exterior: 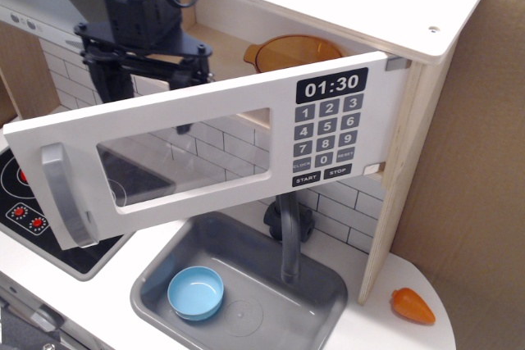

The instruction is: Open microwave

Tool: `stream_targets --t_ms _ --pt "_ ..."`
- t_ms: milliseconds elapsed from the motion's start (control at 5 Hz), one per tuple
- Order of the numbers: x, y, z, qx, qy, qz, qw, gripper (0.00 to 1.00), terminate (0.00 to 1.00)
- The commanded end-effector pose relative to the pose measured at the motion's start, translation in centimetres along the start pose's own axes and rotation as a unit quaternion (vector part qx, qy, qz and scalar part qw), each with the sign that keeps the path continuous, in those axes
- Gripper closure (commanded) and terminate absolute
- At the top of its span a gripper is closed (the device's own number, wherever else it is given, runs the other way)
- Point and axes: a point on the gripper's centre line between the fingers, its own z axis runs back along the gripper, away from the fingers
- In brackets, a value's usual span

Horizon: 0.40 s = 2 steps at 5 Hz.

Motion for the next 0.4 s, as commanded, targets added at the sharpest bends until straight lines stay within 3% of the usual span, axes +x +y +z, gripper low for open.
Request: stream_targets --t_ms 0,200 --pt "1.27 0.18 2.64 -0.019 -0.025 0.009 0.9995 0.0 0.0" --pt "1.27 -0.14 3.05 -0.026 -0.027 0.016 0.9992 0.0 1.0"
